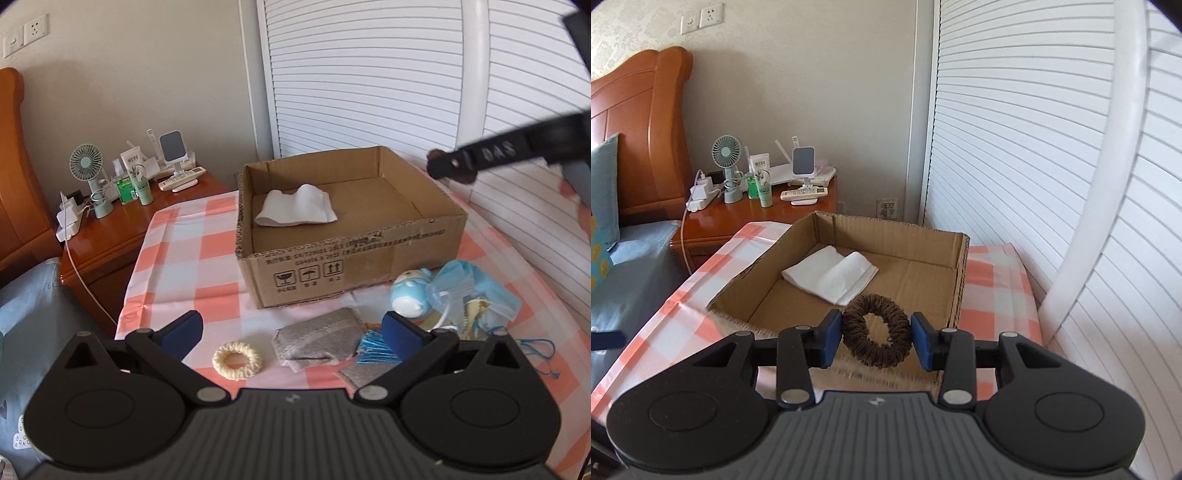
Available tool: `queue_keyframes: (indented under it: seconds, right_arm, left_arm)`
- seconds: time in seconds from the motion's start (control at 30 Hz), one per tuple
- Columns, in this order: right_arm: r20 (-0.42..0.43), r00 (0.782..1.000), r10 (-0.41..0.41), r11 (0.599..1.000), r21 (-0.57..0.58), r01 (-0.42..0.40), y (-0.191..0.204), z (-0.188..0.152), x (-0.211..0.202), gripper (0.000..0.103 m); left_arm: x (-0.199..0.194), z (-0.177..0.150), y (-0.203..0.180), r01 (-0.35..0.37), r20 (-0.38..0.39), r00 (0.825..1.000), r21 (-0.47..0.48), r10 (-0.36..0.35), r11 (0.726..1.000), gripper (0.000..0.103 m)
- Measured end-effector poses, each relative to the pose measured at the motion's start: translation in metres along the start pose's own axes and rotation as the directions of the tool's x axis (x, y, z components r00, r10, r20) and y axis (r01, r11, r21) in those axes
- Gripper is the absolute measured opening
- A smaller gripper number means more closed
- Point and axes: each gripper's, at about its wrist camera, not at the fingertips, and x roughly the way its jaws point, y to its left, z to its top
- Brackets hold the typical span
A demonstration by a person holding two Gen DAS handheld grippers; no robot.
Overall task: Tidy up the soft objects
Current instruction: 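Carry the brown hair tie into the box and open the right gripper, then move the left gripper to the grey fabric pouch while the right approaches the floral pouch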
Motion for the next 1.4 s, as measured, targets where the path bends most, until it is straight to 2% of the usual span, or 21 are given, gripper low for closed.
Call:
queue_keyframes:
  seconds: [0.3,0.33,0.37,0.4,0.43,0.47,0.7,0.93,1.17,1.4]
  right_arm:
    - [-0.063,0.997,-0.055,0.998,-0.007,0.054,-0.010,0.043,0.088,0.047]
    - [-0.063,0.996,-0.065,0.998,-0.005,0.065,-0.010,0.046,0.095,0.053]
    - [-0.058,0.996,-0.072,0.997,-0.005,0.072,-0.012,0.050,0.103,0.068]
    - [-0.058,0.995,-0.080,0.997,-0.006,0.080,-0.013,0.052,0.108,0.078]
    - [-0.057,0.994,-0.097,0.995,-0.003,0.097,-0.014,0.054,0.113,0.095]
    - [-0.052,0.993,-0.106,0.994,0.003,0.107,-0.016,0.055,0.115,0.102]
    - [-0.049,0.994,-0.098,0.992,0.070,0.101,-0.025,0.047,0.089,0.103]
    - [-0.061,0.992,-0.113,0.993,0.039,0.115,-0.012,0.021,0.044,0.103]
    - [-0.081,0.993,-0.091,0.995,0.041,0.094,-0.001,-0.026,0.006,0.103]
    - [-0.138,0.985,-0.107,0.990,0.079,0.119,0.000,-0.086,-0.012,0.103]
  left_arm:
    - [0.017,-0.007,0.024,-0.038,-0.031,0.999,-0.042,0.036,0.998,0.102]
    - [0.019,-0.007,0.026,-0.039,-0.036,0.999,-0.047,0.037,0.998,0.102]
    - [0.020,-0.008,0.028,-0.039,-0.041,0.998,-0.052,0.037,0.998,0.102]
    - [0.022,-0.008,0.030,-0.040,-0.046,0.998,-0.059,0.037,0.997,0.102]
    - [0.023,-0.009,0.032,-0.041,-0.049,0.998,-0.067,0.038,0.997,0.102]
    - [0.023,-0.009,0.033,-0.042,-0.051,0.998,-0.072,0.039,0.997,0.102]
    - [0.021,-0.013,0.039,-0.051,-0.059,0.997,-0.087,0.045,0.995,0.102]
    - [0.013,-0.015,0.034,-0.040,-0.064,0.997,-0.090,0.034,0.995,0.102]
    - [-0.001,-0.018,0.029,-0.049,-0.055,0.997,-0.084,0.045,0.995,0.102]
    - [-0.009,-0.022,0.026,-0.054,-0.055,0.997,-0.081,0.049,0.995,0.102]
